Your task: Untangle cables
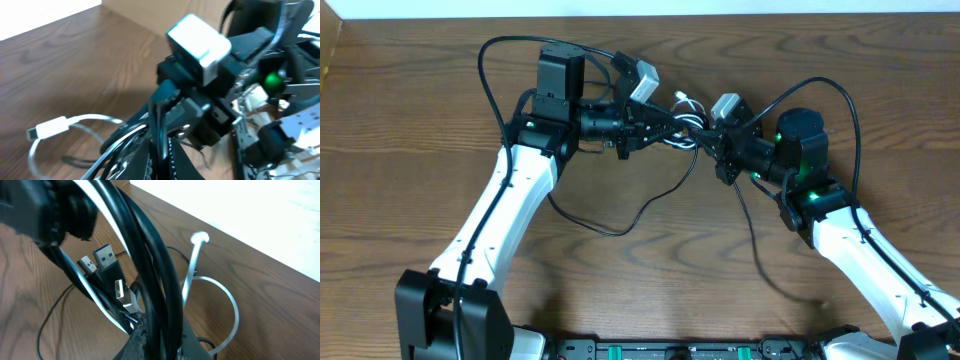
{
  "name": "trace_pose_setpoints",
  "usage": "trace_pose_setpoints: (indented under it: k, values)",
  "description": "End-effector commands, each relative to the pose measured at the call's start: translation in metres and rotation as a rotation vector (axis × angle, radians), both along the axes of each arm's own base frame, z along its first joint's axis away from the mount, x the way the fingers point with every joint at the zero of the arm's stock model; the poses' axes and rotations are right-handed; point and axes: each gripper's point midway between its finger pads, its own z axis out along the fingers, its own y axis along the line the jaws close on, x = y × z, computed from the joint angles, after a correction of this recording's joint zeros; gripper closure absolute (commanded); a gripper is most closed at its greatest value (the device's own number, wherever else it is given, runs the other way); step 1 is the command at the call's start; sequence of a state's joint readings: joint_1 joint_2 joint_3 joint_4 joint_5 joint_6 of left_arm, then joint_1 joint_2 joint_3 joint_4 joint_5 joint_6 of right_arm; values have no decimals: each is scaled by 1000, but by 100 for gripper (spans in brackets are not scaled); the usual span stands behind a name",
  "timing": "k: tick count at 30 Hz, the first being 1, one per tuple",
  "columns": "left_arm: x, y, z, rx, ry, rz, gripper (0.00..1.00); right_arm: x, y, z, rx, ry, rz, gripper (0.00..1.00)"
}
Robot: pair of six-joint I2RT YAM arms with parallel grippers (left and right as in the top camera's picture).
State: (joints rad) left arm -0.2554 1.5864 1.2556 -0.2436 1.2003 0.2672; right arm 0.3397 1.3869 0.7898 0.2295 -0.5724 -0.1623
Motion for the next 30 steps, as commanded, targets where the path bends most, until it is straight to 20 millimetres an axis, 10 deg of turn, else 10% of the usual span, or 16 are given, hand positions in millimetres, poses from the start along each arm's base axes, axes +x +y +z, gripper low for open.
trace_pose_setpoints:
  k: [1,12,30]
  values:
    - [18,8,-5,97,-31,122,92,-4,9,14,36,-35,47,99]
    - [56,60,-64,434,65,499,92,-38,32,49,151,-135,305,99]
    - [61,62,-99,486,138,501,92,-76,39,93,262,-287,555,99]
